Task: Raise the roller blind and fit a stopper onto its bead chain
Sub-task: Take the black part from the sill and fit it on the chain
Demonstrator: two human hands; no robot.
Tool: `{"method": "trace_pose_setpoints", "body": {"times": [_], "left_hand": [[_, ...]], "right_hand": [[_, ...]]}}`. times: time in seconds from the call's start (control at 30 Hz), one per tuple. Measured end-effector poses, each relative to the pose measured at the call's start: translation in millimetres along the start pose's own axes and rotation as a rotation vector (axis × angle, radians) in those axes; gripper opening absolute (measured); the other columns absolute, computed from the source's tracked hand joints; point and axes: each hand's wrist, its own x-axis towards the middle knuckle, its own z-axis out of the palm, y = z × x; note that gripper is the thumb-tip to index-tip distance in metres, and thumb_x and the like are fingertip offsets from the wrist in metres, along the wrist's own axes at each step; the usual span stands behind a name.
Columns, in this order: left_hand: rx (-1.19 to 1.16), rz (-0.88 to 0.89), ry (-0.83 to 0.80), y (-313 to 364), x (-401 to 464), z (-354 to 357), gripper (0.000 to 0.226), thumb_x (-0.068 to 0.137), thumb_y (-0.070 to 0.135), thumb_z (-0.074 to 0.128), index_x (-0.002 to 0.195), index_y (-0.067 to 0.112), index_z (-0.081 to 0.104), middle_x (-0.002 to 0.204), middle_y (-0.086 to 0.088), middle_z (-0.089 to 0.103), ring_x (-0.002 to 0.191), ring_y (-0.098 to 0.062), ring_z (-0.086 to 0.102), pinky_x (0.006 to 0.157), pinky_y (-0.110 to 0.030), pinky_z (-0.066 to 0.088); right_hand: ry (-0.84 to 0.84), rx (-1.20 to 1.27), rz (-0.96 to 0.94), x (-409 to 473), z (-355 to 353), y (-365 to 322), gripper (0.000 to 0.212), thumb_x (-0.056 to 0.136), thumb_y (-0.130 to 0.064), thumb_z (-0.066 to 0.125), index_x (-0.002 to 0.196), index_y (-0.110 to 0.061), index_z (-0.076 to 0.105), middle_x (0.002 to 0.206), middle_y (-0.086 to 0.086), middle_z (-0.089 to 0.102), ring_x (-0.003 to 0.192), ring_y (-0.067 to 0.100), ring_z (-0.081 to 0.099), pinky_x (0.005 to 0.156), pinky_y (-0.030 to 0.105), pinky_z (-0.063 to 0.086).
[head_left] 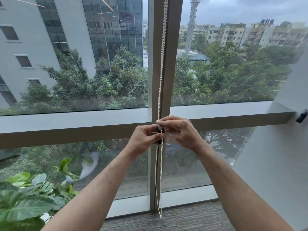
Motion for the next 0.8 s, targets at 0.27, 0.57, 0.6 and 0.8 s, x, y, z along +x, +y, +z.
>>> {"method": "trace_pose_setpoints", "body": {"times": [0.27, 0.57, 0.6, 0.8], "left_hand": [[-0.004, 0.002, 0.021, 1, -1, 1, 0.027, 0.076, 0.017, 0.079, 0.102, 0.018, 0.077, 0.092, -0.001, 0.077, 0.080, -0.013, 0.070, 0.071, -0.030, 0.059], [-0.010, 0.049, 0.041, 11, -2, 8, 0.029, 0.077, 0.007, 0.077, 0.105, 0.016, 0.076, 0.094, -0.001, 0.078, 0.082, -0.012, 0.073, 0.069, -0.024, 0.057], [-0.018, 0.053, 0.038, 14, -2, 9, 0.032, 0.076, 0.009, 0.077, 0.107, 0.019, 0.075, 0.098, -0.001, 0.078, 0.085, -0.014, 0.074, 0.070, -0.025, 0.058], [0.049, 0.041, 0.069, 8, -3, 7, 0.039, 0.078, -0.006, 0.076, 0.109, 0.017, 0.073, 0.101, -0.007, 0.078, 0.092, -0.019, 0.073, 0.079, -0.032, 0.059]], "right_hand": [[0.057, 0.018, 0.018, -6, 8, 5, 0.037, 0.088, 0.011, 0.061, 0.116, -0.009, 0.074, 0.107, 0.006, 0.071, 0.099, 0.013, 0.065, 0.086, 0.017, 0.051], [0.133, 0.563, 0.261, -18, 24, 3, 0.031, 0.097, -0.014, 0.057, 0.122, -0.026, 0.070, 0.115, 0.001, 0.058, 0.110, 0.013, 0.060, 0.088, 0.029, 0.054], [0.155, 0.630, 0.315, -19, 26, 2, 0.032, 0.097, -0.024, 0.057, 0.128, -0.027, 0.065, 0.118, 0.001, 0.060, 0.111, 0.016, 0.061, 0.087, 0.032, 0.055], [0.042, 0.846, 0.731, -16, 29, 0, 0.060, 0.083, -0.067, 0.053, 0.125, -0.024, 0.052, 0.116, 0.012, 0.068, 0.099, 0.026, 0.073, 0.087, 0.041, 0.057]]}}
